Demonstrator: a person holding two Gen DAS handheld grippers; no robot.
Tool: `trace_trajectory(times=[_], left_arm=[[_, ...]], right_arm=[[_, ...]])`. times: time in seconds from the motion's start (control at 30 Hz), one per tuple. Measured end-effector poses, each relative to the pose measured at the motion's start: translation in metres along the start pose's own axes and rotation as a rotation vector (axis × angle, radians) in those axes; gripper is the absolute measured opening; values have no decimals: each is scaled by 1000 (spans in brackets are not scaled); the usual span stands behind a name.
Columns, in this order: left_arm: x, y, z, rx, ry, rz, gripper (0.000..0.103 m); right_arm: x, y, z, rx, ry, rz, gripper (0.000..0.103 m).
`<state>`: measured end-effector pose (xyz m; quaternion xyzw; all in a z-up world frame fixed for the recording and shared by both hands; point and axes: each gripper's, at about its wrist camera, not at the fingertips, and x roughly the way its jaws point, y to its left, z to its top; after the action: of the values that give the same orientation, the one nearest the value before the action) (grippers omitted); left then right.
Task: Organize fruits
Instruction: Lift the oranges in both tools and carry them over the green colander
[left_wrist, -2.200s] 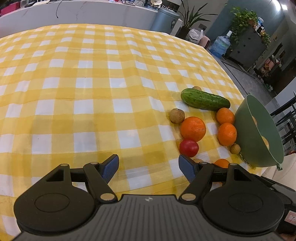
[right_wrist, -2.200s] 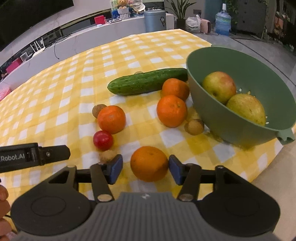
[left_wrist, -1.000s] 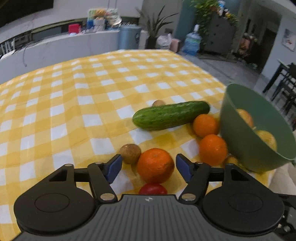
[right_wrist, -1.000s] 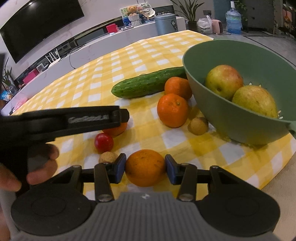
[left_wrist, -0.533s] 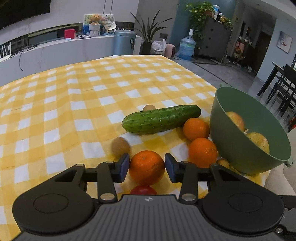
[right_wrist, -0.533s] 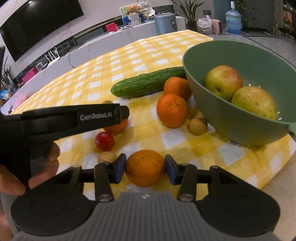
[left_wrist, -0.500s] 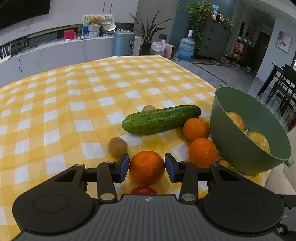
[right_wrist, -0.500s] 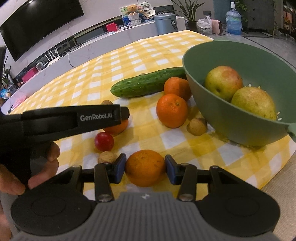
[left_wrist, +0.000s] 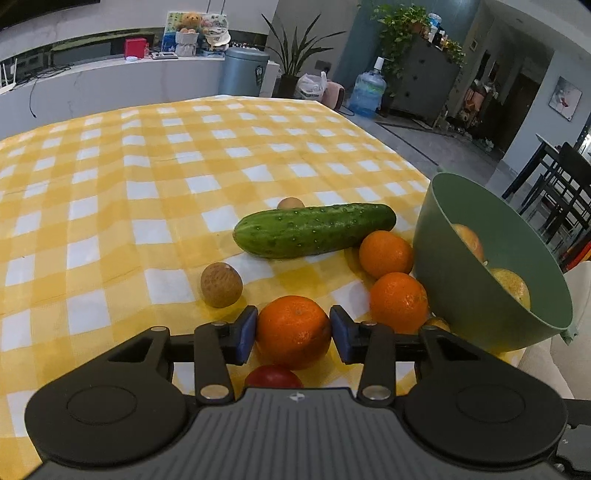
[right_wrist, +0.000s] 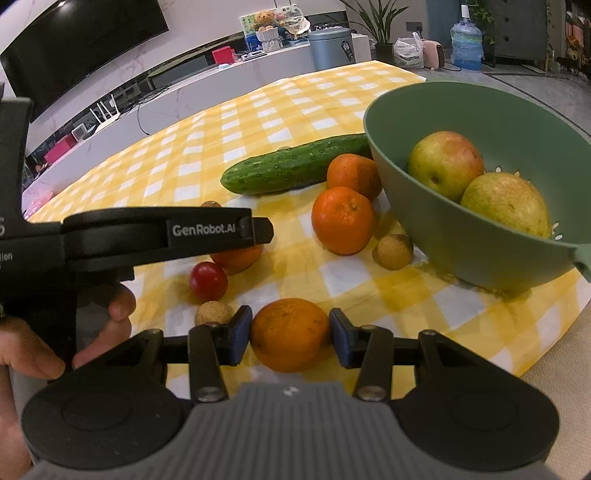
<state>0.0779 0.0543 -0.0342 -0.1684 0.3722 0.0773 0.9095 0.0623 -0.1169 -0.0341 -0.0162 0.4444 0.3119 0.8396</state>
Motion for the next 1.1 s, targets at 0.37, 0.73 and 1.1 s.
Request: trace_trajectory(times=[0.37,0.73,1.1], left_arm=[[-33,2,8,-45,-188,-48,48],[-76,-17,21,-8,-301,-110,48],[-64,-48,33,-67,-153,-313,48]], right_arm=[[-15,-6,4,14,-41,31,43],[-67,-12,26,46,-177,173,43],[-114,-97,33,263,-311,143,43]])
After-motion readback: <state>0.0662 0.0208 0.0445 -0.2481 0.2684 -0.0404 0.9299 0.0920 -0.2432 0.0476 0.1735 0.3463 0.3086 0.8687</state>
